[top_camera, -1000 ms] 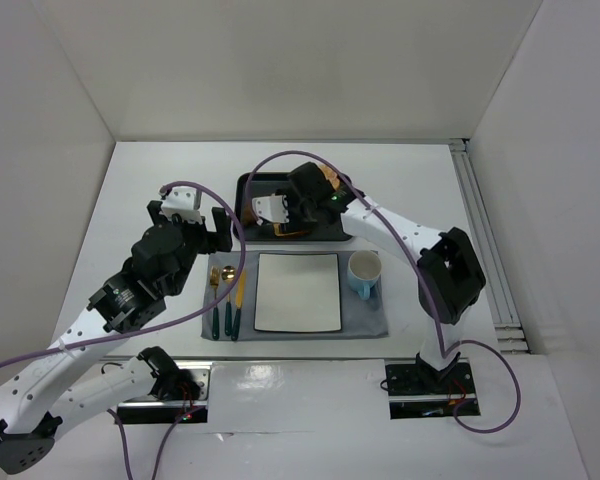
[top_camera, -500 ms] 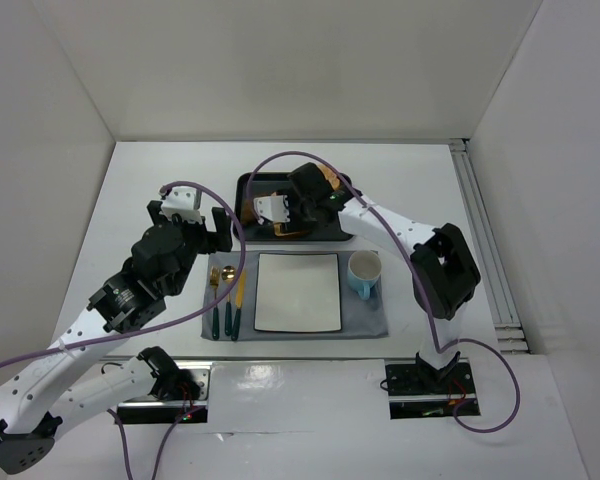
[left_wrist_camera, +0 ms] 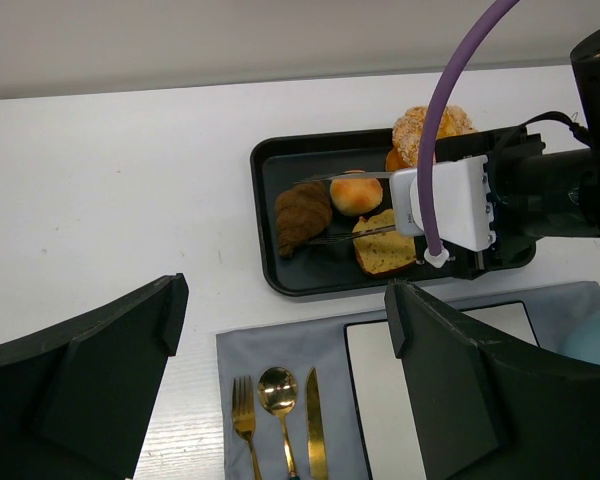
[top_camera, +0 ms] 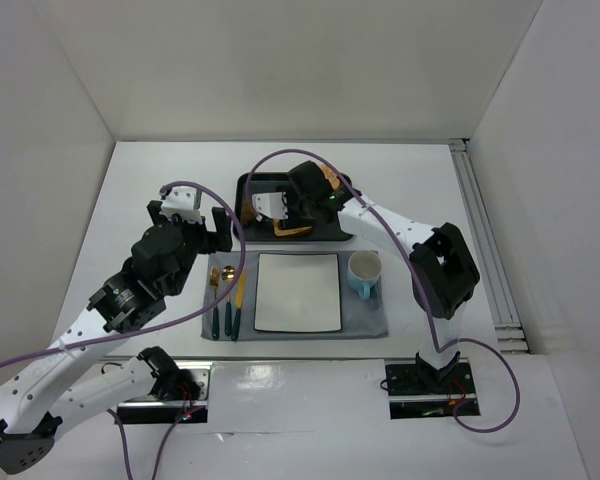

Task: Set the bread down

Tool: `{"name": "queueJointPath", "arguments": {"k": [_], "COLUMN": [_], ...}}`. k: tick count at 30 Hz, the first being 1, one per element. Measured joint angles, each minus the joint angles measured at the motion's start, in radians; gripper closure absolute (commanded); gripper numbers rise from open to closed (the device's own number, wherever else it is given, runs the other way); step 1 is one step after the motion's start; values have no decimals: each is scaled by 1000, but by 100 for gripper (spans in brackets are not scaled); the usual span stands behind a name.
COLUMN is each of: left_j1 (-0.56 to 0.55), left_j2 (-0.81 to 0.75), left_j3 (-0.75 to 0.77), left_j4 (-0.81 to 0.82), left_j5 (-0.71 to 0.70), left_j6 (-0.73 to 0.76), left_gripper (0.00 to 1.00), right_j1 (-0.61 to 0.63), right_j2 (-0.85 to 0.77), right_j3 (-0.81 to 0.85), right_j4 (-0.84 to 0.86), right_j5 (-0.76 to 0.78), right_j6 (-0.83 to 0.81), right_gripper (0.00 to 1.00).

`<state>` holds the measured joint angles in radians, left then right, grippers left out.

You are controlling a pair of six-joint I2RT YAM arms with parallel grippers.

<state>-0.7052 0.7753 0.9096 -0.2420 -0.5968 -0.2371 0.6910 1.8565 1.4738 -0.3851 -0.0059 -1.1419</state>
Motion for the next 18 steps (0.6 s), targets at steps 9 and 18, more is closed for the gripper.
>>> {"name": "queueJointPath", "arguments": {"k": [9, 18], "left_j1": [0, 0], "left_j2": [0, 0], "left_j3": [0, 0], "left_j4": [0, 0], "left_j5": [0, 0], "left_j6": [0, 0], "left_gripper": [1, 1], "right_j1": [-5, -9], "right_j2": [2, 51], "right_j3": [2, 42], "right_j4": [20, 19], "right_j5": [3, -1], "right_j6": [0, -1], "right_gripper": [37, 37]}}
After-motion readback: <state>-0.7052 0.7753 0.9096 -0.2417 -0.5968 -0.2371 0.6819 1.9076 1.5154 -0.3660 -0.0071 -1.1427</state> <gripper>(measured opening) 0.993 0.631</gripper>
